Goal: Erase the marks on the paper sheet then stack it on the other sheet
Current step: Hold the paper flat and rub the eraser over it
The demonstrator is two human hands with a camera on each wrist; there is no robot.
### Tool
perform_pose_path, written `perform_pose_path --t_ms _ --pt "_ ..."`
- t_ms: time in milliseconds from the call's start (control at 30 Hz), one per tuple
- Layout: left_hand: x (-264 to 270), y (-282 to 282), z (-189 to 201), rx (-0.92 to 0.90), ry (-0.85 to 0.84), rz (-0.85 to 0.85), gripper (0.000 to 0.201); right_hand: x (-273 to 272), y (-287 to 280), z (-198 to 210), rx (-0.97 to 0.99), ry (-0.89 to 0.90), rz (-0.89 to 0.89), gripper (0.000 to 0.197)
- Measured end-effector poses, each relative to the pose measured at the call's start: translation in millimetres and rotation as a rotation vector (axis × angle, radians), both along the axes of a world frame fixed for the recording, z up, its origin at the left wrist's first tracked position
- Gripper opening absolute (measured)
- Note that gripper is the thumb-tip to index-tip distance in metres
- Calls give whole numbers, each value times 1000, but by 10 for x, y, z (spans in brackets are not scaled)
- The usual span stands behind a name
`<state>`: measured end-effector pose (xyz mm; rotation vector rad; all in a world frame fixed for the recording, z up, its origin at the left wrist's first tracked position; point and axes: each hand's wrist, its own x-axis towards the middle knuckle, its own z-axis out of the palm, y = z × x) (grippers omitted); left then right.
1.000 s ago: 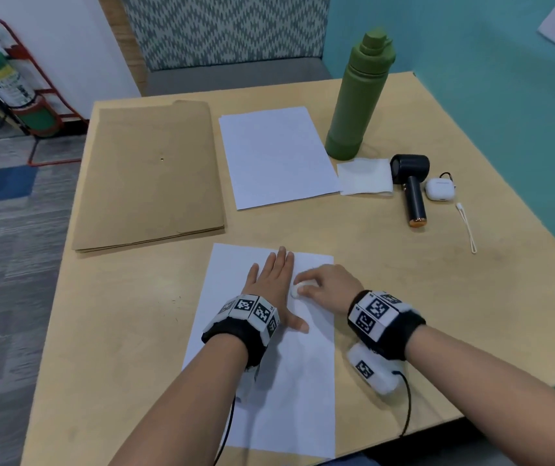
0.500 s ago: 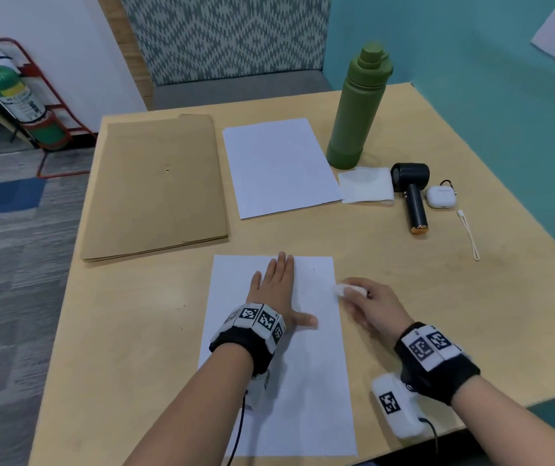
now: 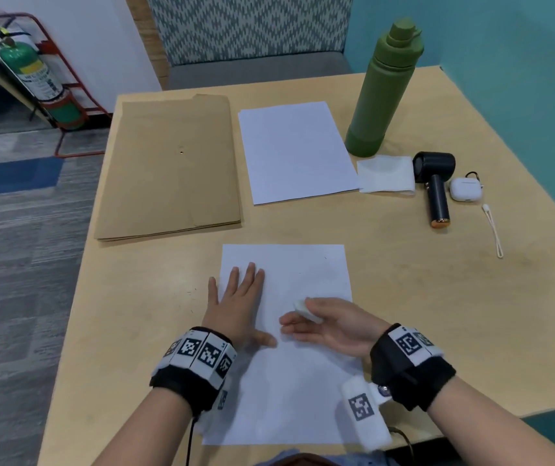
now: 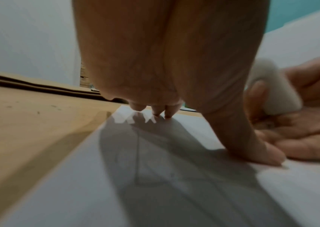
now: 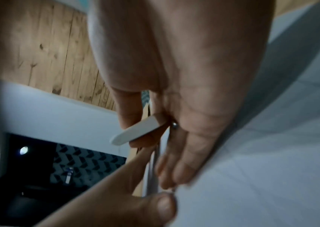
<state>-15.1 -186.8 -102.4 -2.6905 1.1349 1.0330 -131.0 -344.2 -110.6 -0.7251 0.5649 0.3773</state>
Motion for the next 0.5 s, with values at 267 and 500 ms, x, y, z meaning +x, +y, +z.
perform_pose_path --t_ms 267,500 --pt "-34 -16 30 16 13 1 120 395 -376 -120 -306 3 -737 21" --pt "-32 -11 21 23 1 2 118 364 96 -52 -91 -32 -256 18"
